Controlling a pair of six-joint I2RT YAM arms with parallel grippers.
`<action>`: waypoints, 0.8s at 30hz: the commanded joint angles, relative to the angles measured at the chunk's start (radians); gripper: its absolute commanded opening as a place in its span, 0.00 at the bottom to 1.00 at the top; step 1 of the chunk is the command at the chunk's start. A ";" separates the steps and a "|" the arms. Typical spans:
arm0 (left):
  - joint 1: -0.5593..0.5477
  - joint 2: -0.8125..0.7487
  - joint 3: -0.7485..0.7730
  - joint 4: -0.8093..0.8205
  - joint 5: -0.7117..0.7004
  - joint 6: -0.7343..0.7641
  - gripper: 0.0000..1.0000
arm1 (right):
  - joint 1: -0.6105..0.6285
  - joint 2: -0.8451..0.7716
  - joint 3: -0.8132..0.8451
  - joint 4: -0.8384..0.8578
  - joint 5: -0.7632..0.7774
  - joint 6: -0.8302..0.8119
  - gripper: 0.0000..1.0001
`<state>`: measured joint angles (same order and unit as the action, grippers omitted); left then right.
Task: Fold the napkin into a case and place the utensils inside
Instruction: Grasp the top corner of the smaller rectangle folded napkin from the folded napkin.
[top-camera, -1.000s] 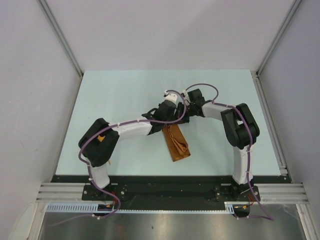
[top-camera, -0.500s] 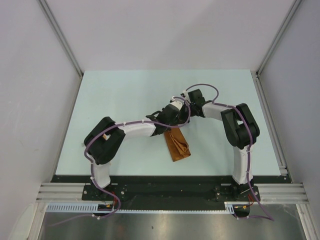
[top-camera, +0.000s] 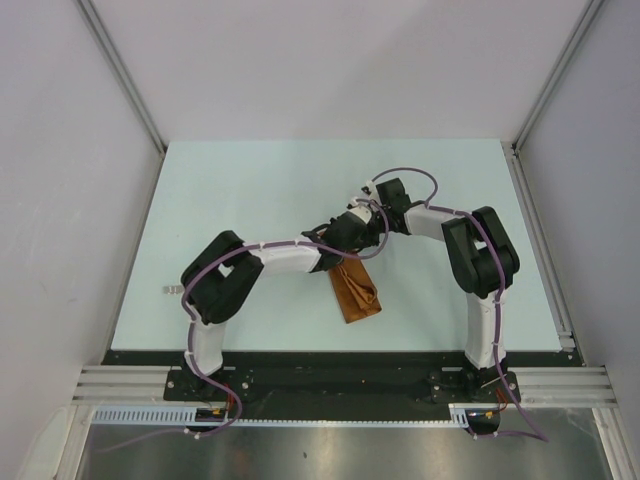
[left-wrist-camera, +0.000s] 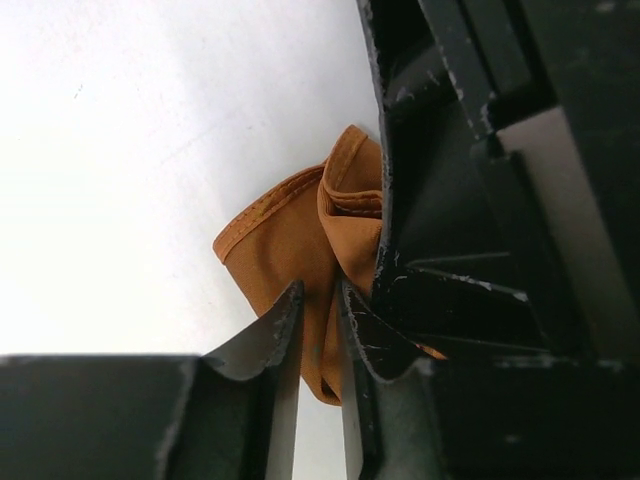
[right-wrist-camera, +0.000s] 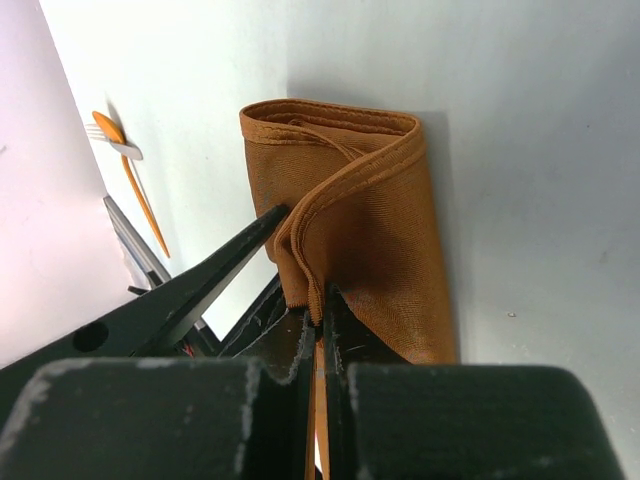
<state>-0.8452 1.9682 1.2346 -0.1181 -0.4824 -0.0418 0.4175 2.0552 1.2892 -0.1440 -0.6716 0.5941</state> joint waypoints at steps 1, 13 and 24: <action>-0.011 0.012 0.031 0.012 -0.048 0.034 0.22 | 0.009 -0.007 0.002 0.021 -0.026 0.000 0.00; 0.015 -0.113 -0.043 0.104 0.040 -0.072 0.00 | 0.020 0.002 0.022 0.003 -0.033 -0.016 0.00; 0.087 -0.212 -0.219 0.282 0.157 -0.242 0.00 | 0.052 0.048 0.045 0.050 -0.057 0.075 0.00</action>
<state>-0.7681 1.7992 1.0500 0.0692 -0.3775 -0.2123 0.4515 2.0724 1.3052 -0.1410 -0.6907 0.6121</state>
